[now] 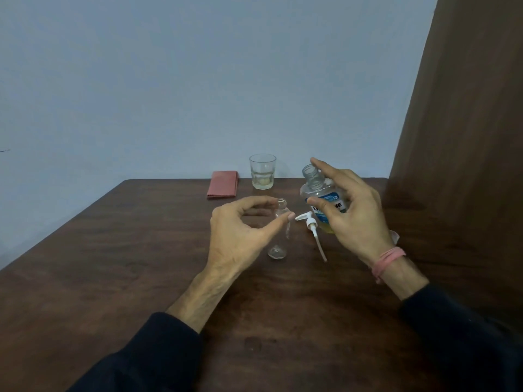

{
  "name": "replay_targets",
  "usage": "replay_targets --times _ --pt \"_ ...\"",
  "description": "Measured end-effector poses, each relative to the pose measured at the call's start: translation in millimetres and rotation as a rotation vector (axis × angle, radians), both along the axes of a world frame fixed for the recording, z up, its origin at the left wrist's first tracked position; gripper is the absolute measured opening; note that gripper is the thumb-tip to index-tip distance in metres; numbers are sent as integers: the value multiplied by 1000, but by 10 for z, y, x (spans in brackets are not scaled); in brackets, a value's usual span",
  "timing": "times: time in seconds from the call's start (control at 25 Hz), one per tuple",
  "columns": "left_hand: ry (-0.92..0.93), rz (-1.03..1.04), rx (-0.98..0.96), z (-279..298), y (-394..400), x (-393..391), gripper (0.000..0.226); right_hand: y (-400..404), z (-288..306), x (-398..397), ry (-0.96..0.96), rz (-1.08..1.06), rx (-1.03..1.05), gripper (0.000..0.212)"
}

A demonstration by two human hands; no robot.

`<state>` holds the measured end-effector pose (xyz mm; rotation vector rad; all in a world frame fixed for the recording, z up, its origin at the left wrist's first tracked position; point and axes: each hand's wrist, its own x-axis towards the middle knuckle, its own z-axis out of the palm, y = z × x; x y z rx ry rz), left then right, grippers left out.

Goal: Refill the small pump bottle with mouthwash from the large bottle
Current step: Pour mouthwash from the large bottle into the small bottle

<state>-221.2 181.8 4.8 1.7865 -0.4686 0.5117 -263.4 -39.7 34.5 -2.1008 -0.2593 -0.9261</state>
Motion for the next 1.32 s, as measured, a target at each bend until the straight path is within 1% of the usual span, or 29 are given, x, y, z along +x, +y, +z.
replay_targets --times 0.08,0.2,0.32,0.44,0.76,1.04,1.24,1.32 --pt "28 12 4 -21 -22 -9 43 39 -62 72 -8 -26 -80 72" --pt "71 6 -76 -32 -63 -25 41 40 -225 57 -20 -65 -213 76" --pt "67 -22 -90 -48 -84 -1 40 -19 -317 47 -65 -121 -362 76" --pt "63 -47 -76 -86 -109 2 42 -62 -305 49 -90 -129 -352 74" --pt "75 -77 -91 -113 -175 45 44 -127 -313 89 -120 -158 -391 79" --pt "61 -101 -92 -130 -191 63 38 -125 -300 76 -147 -143 -425 74" --pt "67 -101 -97 -138 -197 71 41 -130 -289 78 -178 -166 -444 71" --pt "52 -102 -89 -136 -196 73 43 -129 -279 67 -184 -176 -456 66"
